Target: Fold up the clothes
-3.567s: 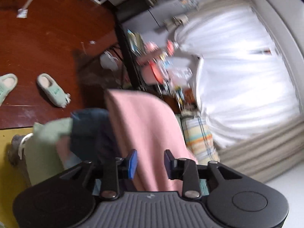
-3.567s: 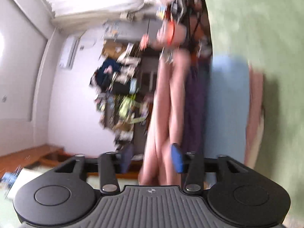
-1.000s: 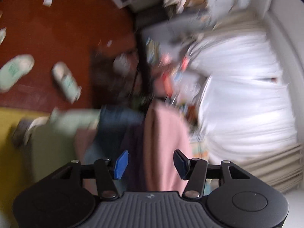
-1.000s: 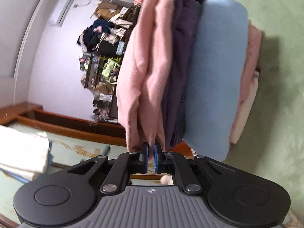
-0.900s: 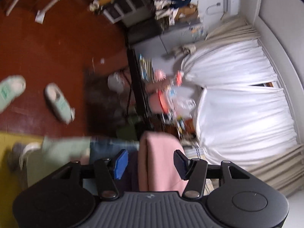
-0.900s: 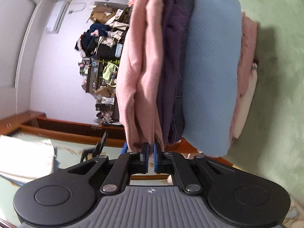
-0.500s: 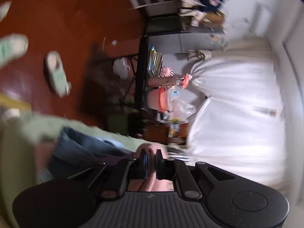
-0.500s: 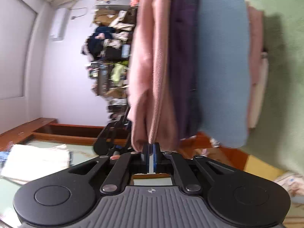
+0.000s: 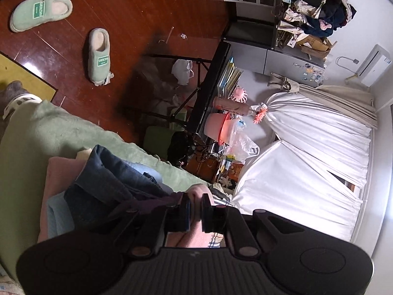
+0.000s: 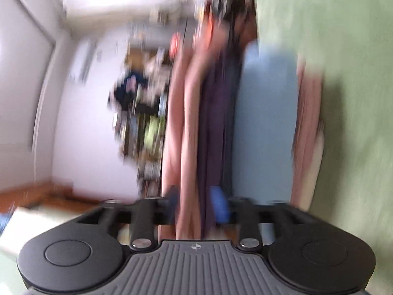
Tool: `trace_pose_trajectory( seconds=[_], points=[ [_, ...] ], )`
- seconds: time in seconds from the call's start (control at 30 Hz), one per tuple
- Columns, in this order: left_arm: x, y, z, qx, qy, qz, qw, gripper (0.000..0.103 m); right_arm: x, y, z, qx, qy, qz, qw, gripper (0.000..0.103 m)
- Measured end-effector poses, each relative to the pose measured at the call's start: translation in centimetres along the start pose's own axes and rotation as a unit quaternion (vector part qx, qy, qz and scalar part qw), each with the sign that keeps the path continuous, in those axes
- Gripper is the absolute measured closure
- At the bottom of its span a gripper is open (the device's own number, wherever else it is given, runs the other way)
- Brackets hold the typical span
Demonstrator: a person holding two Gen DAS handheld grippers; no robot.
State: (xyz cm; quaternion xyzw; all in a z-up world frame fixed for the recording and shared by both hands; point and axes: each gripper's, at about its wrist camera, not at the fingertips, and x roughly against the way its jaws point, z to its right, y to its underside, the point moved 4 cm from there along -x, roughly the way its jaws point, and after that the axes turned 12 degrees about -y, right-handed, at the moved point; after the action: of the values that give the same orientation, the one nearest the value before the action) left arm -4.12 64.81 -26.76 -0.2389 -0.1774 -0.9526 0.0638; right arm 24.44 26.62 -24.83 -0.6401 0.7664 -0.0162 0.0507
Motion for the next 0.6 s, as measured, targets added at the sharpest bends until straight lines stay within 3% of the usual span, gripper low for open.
trace_pose_trajectory(
  seconds=[0.1,0.23,0.37,0.43,0.6],
  points=[
    [-0.1,0.2,0.6,-0.006,-0.007,0.001,1.0,0.095,-1.4,-3.5,0.9,-0.037,-0.01,0.011,0.999,0.057],
    [-0.4,0.0,0.7,-0.008,-0.016,0.001,0.9998,0.095,-5.6,-7.2,1.9,-0.061,0.012,0.004,0.998,0.057],
    [-0.4,-0.2,0.9,-0.022,-0.028,0.002,0.9994,0.095,-8.4,-8.3,0.9,-0.031,0.004,-0.016,0.999,0.057],
    [-0.5,-0.2,0.9,-0.029,-0.032,0.002,0.9991,0.095,-9.0,-8.7,0.7,0.002,0.039,-0.04,0.998,0.057],
    [-1.0,-0.3,0.7,-0.039,-0.04,0.002,0.9984,0.095,-9.6,-9.8,1.0,0.013,0.055,-0.039,0.998,0.056]
  ],
)
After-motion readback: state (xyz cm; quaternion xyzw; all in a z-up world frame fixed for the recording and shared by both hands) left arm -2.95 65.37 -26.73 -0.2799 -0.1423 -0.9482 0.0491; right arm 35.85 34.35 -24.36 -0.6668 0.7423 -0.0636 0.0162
